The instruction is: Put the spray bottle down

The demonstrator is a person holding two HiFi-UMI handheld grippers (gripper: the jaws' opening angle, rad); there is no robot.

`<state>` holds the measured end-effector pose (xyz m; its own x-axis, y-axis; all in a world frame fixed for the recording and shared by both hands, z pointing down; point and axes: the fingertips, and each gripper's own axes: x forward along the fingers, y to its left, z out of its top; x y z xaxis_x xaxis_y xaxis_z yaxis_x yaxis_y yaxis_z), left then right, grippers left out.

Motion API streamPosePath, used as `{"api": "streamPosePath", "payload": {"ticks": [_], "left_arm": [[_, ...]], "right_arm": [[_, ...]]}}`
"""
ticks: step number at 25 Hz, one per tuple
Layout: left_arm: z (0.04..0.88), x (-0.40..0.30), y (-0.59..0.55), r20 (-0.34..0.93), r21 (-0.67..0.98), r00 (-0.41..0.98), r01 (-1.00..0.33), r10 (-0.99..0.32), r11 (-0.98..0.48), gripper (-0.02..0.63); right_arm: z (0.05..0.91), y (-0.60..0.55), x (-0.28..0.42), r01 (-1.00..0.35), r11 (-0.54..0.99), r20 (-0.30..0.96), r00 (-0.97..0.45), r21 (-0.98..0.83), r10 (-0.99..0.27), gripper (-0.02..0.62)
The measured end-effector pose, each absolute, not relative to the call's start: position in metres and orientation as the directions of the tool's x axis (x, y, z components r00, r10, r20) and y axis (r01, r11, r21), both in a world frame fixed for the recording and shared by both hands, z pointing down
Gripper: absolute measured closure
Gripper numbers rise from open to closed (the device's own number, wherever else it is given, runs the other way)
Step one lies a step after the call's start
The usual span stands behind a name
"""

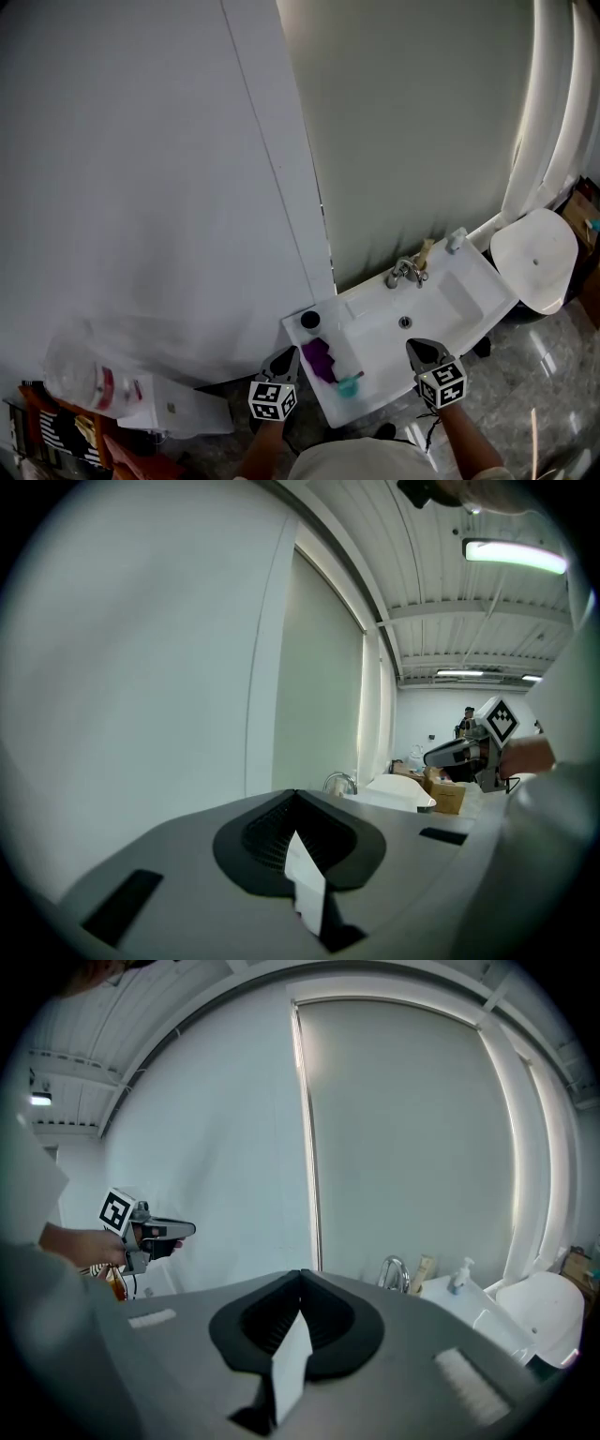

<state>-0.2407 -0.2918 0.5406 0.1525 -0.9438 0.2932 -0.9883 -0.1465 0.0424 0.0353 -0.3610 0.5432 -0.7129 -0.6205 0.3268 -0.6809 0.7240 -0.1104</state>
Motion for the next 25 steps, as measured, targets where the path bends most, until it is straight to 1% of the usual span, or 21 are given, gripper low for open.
{"api": "streamPosePath", "payload": {"ticks": [10,25], "left_arm": [[0.519,-0.24,-0.292,0.25,0.054,0.154,-0.988,-0.956,-0.145,0.6],[0.522,-0.243,-0.297,0.243,0.085,0.153,-0.987,-0.958,-0.136,0.6]], "right_arm": [[0.519,-0.366,0.034,-0.675,0.733,0.238,-0.728,-0.083,-0.643,0.584],[0.514,-0.374,0.031,-0.665,0.742,0.222,-0.738,-0.078,-0.638,0.584]]}}
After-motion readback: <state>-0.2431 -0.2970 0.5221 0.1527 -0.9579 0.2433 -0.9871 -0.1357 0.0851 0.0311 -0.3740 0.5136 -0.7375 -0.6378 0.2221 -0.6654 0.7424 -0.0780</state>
